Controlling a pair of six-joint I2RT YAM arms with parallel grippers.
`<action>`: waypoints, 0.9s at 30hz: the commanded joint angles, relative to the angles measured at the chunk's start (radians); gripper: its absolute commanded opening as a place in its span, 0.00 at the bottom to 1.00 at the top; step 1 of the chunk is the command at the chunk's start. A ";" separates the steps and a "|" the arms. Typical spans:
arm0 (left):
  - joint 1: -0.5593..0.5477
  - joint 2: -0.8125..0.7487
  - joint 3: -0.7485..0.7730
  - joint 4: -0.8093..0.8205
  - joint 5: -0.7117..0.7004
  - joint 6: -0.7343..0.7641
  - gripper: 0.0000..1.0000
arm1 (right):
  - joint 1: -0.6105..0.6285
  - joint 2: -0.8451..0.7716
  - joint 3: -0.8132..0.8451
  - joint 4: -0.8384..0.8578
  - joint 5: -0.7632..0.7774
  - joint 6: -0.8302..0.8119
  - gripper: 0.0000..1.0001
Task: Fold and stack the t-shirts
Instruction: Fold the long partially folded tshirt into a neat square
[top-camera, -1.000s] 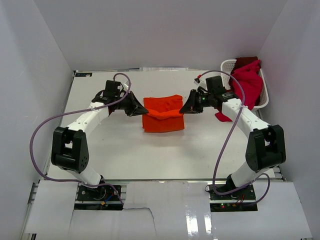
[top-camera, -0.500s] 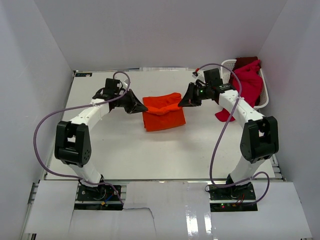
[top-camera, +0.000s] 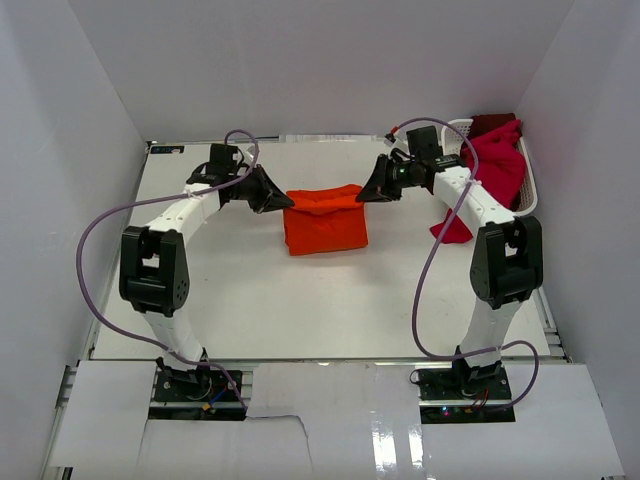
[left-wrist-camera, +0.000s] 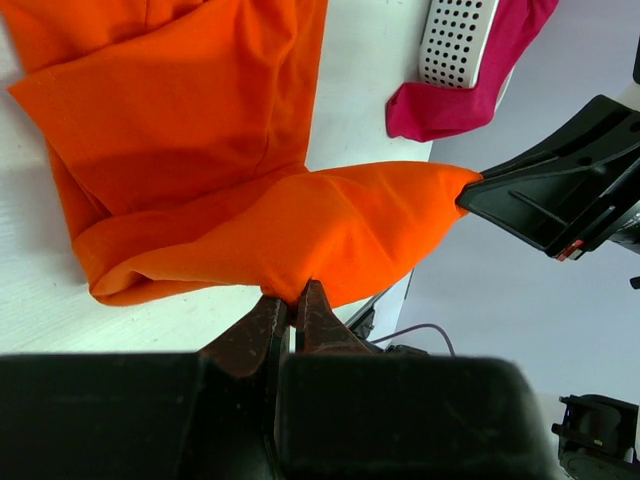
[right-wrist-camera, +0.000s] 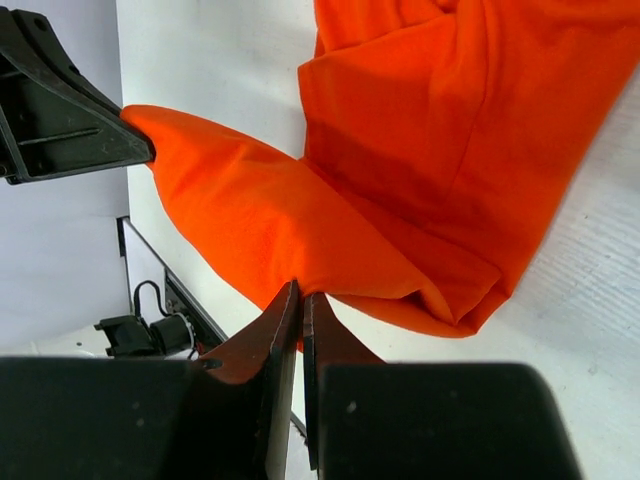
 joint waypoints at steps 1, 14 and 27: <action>0.008 0.018 0.054 0.003 0.017 0.018 0.03 | -0.017 0.045 0.072 -0.001 -0.027 -0.027 0.08; 0.022 0.166 0.204 -0.027 0.003 0.039 0.03 | -0.044 0.226 0.245 -0.005 -0.053 -0.035 0.08; 0.022 0.264 0.339 -0.050 -0.013 0.056 0.03 | -0.059 0.307 0.343 -0.002 -0.040 -0.027 0.08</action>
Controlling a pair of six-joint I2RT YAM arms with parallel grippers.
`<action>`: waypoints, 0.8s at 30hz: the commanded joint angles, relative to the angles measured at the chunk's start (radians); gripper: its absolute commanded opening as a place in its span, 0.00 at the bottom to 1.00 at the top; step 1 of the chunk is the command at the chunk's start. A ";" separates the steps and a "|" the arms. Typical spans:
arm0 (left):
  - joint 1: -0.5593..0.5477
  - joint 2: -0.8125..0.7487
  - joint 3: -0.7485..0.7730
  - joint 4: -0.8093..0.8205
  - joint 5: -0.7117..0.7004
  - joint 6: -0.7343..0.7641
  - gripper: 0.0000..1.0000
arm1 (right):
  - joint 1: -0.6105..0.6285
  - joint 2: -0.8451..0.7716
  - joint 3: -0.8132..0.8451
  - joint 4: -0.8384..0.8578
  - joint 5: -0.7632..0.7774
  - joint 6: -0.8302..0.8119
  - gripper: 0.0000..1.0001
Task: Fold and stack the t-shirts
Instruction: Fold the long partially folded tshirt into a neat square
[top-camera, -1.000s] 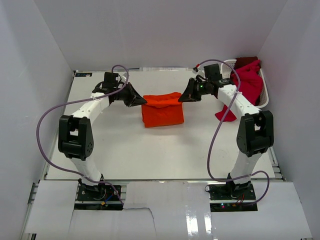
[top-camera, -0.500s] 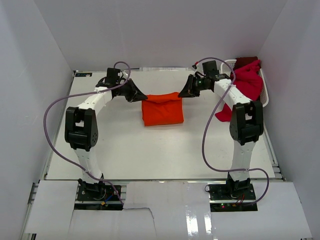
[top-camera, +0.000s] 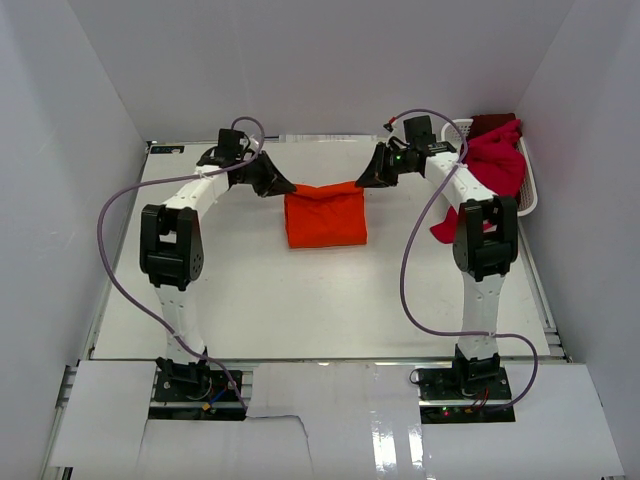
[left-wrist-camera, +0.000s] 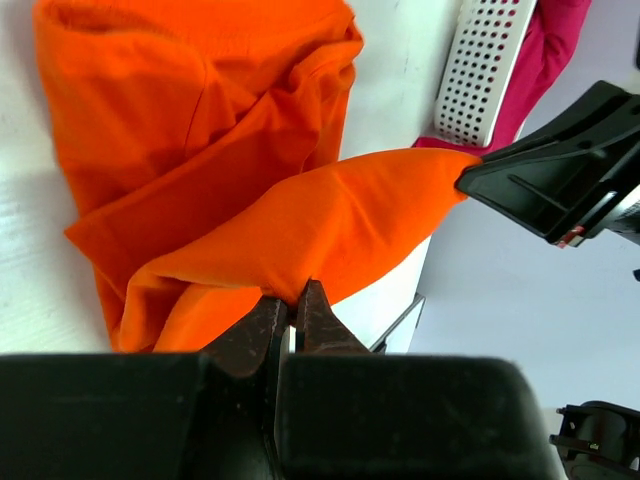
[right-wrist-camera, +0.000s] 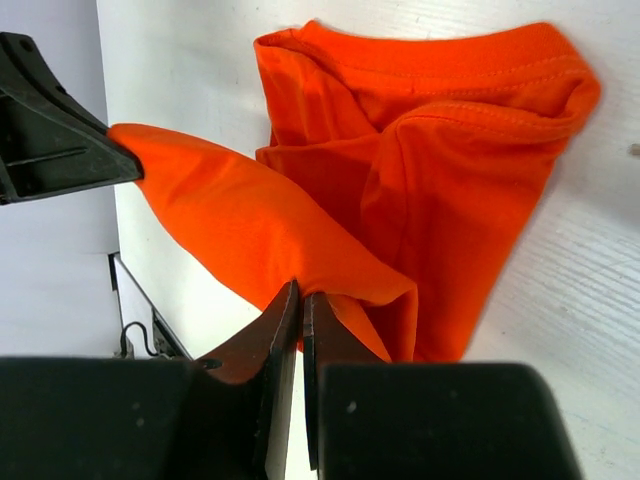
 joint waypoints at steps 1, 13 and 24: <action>0.007 0.026 0.096 -0.003 0.000 0.022 0.03 | -0.015 0.014 0.056 0.008 -0.009 -0.004 0.08; 0.007 0.156 0.235 -0.029 -0.014 0.056 0.03 | -0.032 0.093 0.088 0.087 -0.016 0.009 0.08; 0.006 0.248 0.262 0.063 0.003 0.061 0.03 | -0.038 0.158 0.077 0.175 0.007 0.026 0.08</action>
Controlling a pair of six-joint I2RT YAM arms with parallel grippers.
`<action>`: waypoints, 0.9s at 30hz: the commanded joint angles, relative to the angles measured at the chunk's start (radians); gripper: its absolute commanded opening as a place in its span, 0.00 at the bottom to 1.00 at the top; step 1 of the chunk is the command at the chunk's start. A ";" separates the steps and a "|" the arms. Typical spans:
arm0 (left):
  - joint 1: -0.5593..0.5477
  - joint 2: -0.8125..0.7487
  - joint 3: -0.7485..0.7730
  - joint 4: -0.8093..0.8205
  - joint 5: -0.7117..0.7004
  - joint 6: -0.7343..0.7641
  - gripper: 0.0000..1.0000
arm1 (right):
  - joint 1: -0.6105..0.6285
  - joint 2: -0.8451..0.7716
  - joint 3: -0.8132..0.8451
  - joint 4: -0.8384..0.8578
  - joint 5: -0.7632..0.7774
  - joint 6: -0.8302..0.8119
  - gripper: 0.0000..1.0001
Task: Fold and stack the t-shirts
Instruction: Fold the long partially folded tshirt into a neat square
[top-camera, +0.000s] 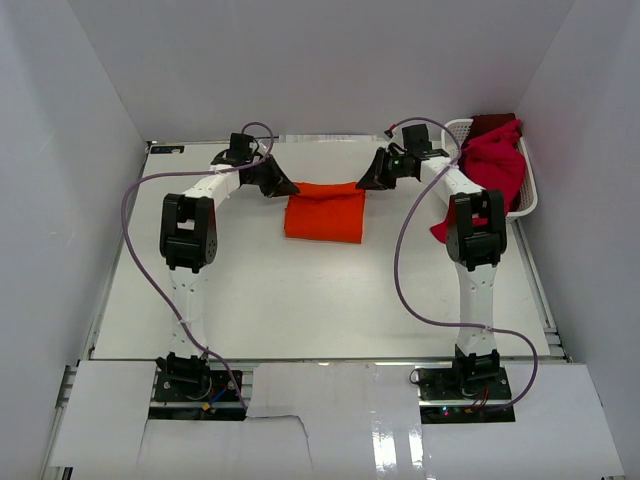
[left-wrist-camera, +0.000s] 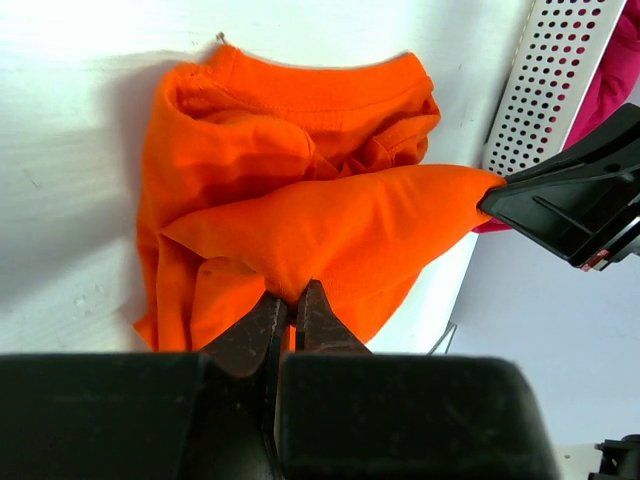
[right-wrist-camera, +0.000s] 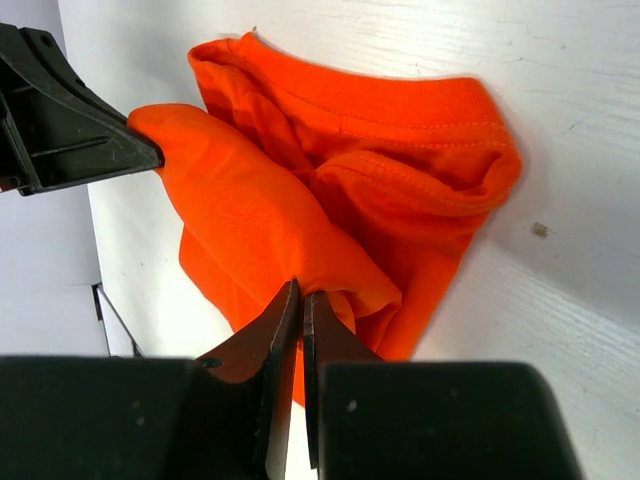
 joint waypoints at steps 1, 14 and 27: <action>0.006 -0.010 0.050 0.056 0.014 0.015 0.03 | -0.011 0.010 0.017 0.079 0.004 0.010 0.08; 0.003 0.008 0.040 0.171 -0.021 -0.020 0.04 | -0.016 0.083 0.009 0.182 0.036 0.048 0.08; -0.006 -0.105 -0.152 0.430 -0.064 -0.093 0.62 | -0.016 0.031 -0.092 0.362 0.076 0.067 0.50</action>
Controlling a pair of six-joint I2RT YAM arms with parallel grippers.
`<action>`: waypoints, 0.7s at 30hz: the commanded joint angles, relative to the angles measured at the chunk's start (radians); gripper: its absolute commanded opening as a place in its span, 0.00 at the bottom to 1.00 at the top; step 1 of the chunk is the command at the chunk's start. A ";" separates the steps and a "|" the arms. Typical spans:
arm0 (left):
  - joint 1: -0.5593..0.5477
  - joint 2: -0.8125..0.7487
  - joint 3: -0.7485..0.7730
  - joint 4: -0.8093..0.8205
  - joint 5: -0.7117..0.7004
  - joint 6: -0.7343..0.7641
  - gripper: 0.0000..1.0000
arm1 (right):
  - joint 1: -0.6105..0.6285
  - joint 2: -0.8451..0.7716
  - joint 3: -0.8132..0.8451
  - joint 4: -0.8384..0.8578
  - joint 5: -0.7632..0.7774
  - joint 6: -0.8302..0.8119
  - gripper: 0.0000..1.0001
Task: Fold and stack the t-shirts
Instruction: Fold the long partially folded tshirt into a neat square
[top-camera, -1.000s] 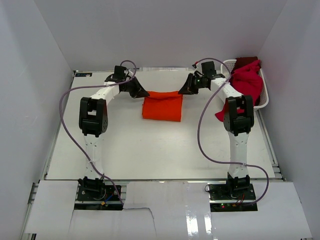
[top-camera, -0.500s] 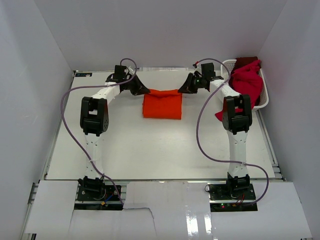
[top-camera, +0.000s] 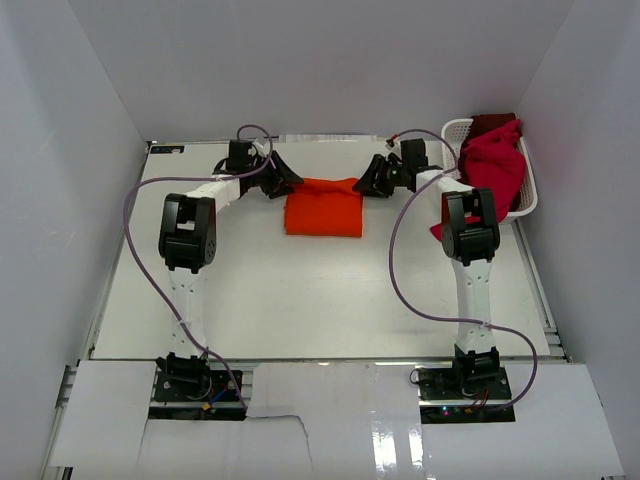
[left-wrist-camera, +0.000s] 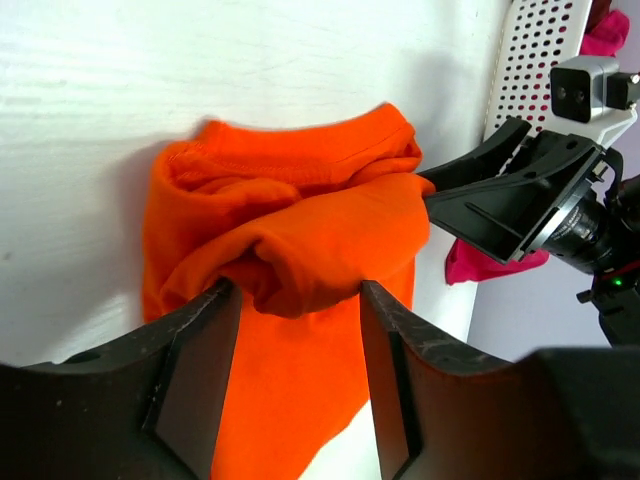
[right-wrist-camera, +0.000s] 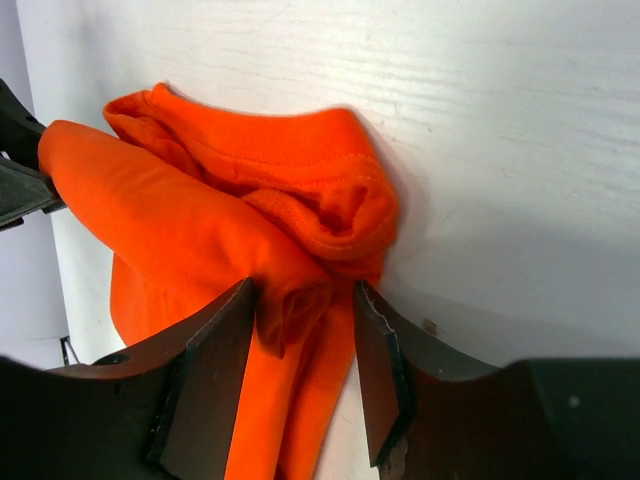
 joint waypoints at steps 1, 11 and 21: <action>-0.004 -0.137 -0.100 0.181 -0.022 -0.047 0.62 | -0.006 -0.090 -0.044 0.100 0.029 -0.011 0.50; -0.002 -0.349 -0.171 0.329 -0.165 0.046 0.63 | -0.005 -0.294 -0.209 0.242 0.137 -0.117 0.54; -0.004 -0.496 -0.312 0.297 0.019 0.155 0.63 | 0.007 -0.340 -0.291 0.310 -0.055 -0.108 0.57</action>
